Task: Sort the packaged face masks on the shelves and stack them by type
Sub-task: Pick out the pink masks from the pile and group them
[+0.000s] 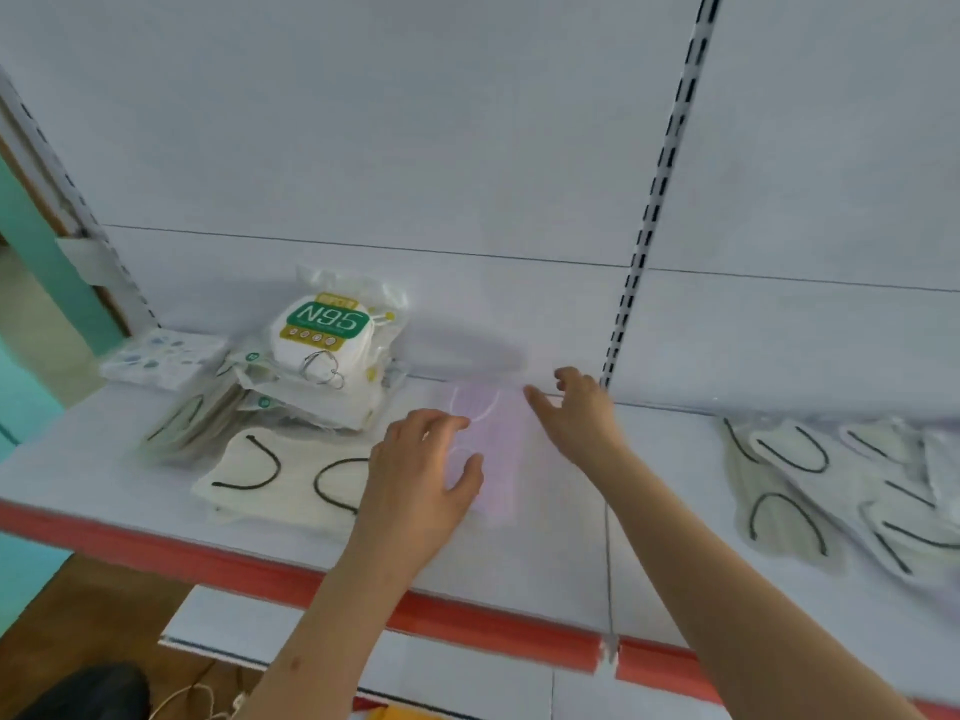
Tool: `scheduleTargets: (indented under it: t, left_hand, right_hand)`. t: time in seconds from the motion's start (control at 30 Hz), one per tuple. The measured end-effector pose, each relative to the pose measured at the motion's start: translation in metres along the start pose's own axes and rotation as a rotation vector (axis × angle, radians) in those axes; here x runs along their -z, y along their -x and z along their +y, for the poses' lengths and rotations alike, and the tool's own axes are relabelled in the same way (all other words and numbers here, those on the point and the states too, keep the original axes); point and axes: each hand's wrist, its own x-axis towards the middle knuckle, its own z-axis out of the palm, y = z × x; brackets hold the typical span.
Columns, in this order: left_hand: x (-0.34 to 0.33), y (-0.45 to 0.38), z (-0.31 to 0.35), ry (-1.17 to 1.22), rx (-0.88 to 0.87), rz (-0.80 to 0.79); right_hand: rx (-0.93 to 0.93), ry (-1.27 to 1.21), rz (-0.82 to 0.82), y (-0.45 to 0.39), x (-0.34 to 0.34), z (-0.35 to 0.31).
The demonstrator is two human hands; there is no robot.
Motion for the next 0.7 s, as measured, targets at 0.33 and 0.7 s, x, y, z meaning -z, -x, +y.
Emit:
scheduleTargets:
  t: [0.33,0.7]
  left_hand:
    - [-0.099,-0.019,0.159,0.508,-0.1,-0.454]
    - [-0.117,-0.026,0.205,1.127,0.622,-0.599]
  right_hand:
    - [-0.075,0.518,0.0,0.131,0.152,0.168]
    - [0.288,0.069,0.298,0.15,0.14,0.164]
